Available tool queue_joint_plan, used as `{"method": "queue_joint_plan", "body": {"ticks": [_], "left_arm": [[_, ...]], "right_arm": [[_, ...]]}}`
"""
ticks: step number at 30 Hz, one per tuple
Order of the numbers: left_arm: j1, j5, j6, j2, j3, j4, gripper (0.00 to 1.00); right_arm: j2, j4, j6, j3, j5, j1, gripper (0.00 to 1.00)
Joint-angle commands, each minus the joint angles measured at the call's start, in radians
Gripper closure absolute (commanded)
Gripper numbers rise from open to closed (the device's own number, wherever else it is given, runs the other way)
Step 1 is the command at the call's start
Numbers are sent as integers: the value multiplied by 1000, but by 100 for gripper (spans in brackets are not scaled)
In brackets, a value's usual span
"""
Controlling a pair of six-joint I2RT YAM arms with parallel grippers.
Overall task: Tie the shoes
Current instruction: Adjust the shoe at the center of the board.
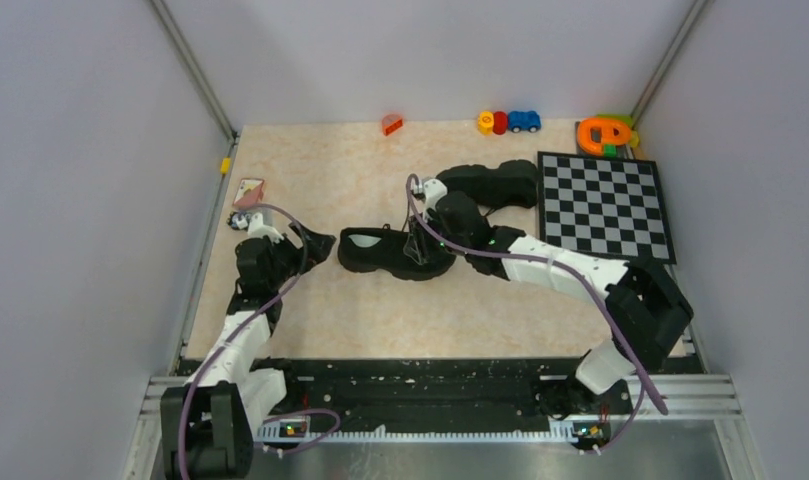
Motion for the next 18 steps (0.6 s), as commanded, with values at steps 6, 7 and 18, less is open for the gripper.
{"method": "queue_joint_plan", "body": {"ticks": [6,7,18], "left_arm": [[-1,140,-37,131,116,-43,11],[-1,145,-46,124,105,-44,12],[-1,203,-80,-3,5,-153,18]], "right_arm": [[-94,-126,31,43,107,-127,44],[-91,-121,37,42,95,-165,44],[227,-252,-34,275,80,-235,49]]}}
